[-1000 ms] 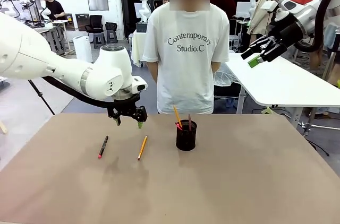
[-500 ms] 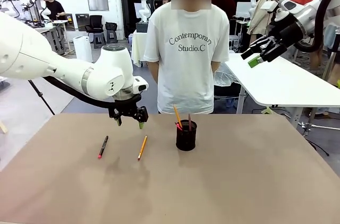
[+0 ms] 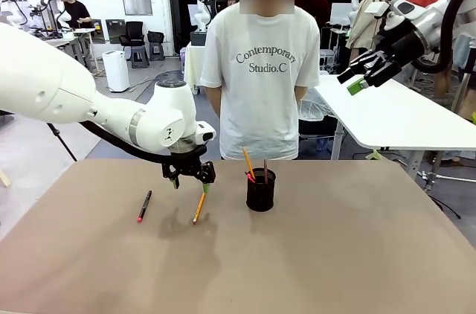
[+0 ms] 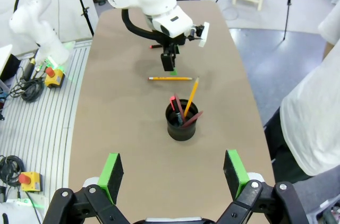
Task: Place the pens into the pen holder.
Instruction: Pick up a writing instrument from the table and place it into the Pen holder.
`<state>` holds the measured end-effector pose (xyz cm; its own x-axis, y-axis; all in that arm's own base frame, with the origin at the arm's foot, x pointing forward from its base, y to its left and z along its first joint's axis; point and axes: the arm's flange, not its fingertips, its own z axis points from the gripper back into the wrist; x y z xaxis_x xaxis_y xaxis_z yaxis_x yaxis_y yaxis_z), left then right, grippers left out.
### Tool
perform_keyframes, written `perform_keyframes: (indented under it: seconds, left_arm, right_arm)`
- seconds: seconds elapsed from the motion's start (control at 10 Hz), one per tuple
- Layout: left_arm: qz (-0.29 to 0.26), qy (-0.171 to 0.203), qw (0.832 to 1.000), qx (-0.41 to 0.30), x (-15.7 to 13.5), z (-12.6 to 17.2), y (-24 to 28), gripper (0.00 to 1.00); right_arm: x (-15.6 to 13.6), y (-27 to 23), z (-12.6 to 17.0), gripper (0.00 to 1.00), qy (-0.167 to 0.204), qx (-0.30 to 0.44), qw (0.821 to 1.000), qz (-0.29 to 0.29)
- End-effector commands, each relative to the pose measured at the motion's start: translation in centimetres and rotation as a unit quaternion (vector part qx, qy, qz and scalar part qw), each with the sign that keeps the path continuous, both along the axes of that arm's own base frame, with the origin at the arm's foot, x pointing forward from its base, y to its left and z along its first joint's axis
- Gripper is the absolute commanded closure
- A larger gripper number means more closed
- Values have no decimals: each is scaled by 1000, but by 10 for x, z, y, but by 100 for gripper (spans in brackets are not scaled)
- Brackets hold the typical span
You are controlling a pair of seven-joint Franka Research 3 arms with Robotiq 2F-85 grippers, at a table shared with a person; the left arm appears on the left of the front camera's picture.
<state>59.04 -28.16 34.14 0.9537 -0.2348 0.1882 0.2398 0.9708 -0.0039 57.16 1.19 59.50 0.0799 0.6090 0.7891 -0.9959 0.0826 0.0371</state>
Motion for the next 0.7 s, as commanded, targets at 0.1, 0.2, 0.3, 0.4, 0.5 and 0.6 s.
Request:
perform_keyframes:
  seconds: [0.1,0.2,0.3,0.4,0.5,0.6]
  left_arm:
    - [25,-20,999,-7,16,-12,-4,0]
    - [30,-10,999,-8,16,-20,-8,0]
    - [26,-4,1000,-5,21,-29,-11,0]
    - [21,3,1000,-6,24,-32,-13,0]
    - [19,6,1000,-3,23,-32,-15,0]
    - [20,4,1000,0,26,-33,-17,0]
  right_arm:
    - [0,2,2,0,-1,0,1000,1]
    - [0,2,2,0,-1,0,1000,1]
    - [0,2,2,0,-1,0,1000,1]
    - [0,2,2,0,-1,0,1000,1]
    - [0,2,2,0,-1,0,1000,1]
    - [0,2,2,0,-1,0,1000,1]
